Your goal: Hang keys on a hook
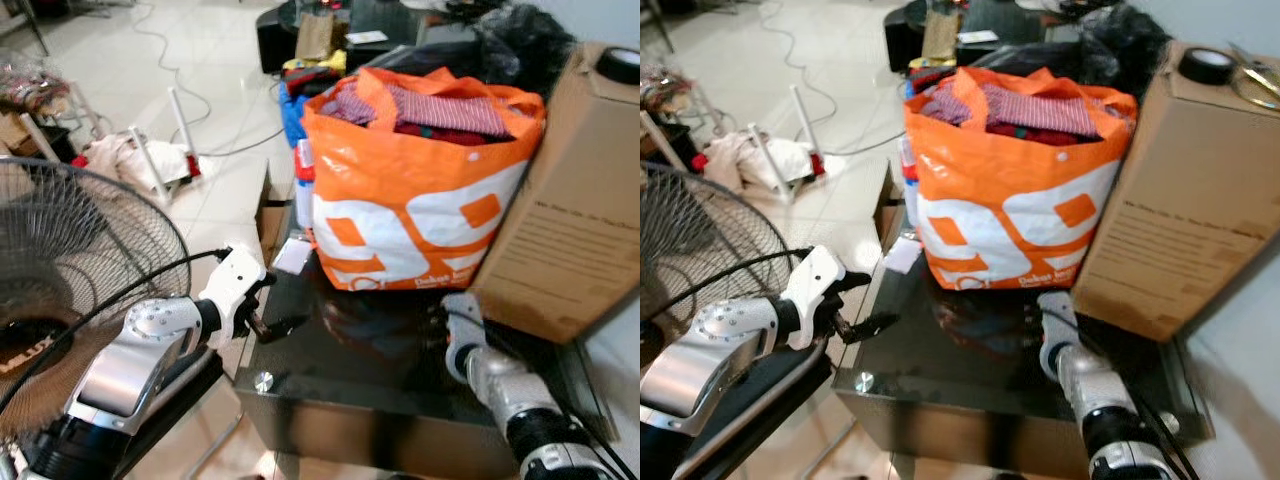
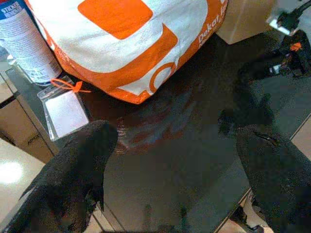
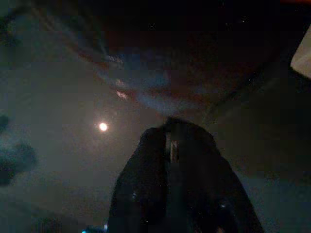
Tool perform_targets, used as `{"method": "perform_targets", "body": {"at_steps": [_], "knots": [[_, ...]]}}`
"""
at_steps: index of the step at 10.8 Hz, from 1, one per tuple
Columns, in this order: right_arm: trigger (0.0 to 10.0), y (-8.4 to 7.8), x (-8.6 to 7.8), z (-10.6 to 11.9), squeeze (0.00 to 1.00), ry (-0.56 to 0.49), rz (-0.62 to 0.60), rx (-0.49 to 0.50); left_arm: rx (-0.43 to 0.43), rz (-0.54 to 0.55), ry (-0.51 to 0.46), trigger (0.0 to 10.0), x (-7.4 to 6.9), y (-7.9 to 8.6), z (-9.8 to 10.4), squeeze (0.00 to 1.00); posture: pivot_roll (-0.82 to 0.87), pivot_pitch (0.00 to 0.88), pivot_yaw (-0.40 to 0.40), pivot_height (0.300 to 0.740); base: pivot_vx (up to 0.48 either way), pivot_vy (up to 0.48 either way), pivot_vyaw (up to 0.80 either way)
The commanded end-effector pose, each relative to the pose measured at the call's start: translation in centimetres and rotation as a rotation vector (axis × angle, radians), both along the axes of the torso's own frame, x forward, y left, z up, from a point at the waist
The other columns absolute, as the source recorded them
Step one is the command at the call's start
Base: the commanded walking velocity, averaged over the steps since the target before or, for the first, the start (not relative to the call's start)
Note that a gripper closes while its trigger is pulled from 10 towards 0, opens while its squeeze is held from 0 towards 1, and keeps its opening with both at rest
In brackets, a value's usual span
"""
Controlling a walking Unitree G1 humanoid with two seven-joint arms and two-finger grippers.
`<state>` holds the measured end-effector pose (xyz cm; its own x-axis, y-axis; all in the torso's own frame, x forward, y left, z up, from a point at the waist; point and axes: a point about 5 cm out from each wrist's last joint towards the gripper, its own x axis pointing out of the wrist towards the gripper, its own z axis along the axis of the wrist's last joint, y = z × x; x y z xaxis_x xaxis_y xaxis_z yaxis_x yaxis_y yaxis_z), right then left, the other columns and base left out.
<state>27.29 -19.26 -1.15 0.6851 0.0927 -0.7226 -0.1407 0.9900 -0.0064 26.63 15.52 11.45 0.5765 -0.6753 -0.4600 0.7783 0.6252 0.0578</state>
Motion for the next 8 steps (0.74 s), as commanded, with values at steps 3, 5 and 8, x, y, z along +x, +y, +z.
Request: {"method": "perform_targets", "body": {"at_steps": [3,5,8], "knots": [[10.0,0.3,0.6,-0.4,1.00,0.017,0.000,-0.056,0.017,0.000,0.002,10.0,0.0,0.3,0.0,0.00,-0.01,0.000,0.029,0.740,0.000,0.000,0.00],[10.0,-0.3,0.8,-0.4,1.00,0.020,-0.033,-0.099,0.019,-0.002,0.007,10.0,-0.2,0.4,-0.1,0.00,0.00,0.000,0.025,0.740,0.000,0.000,0.00],[10.0,-0.8,1.0,-0.4,0.00,0.008,-0.072,-0.108,0.020,-0.006,0.012,10.0,-0.3,0.4,-0.1,0.00,-0.01,0.000,0.030,0.740,0.000,0.000,0.00]]}}
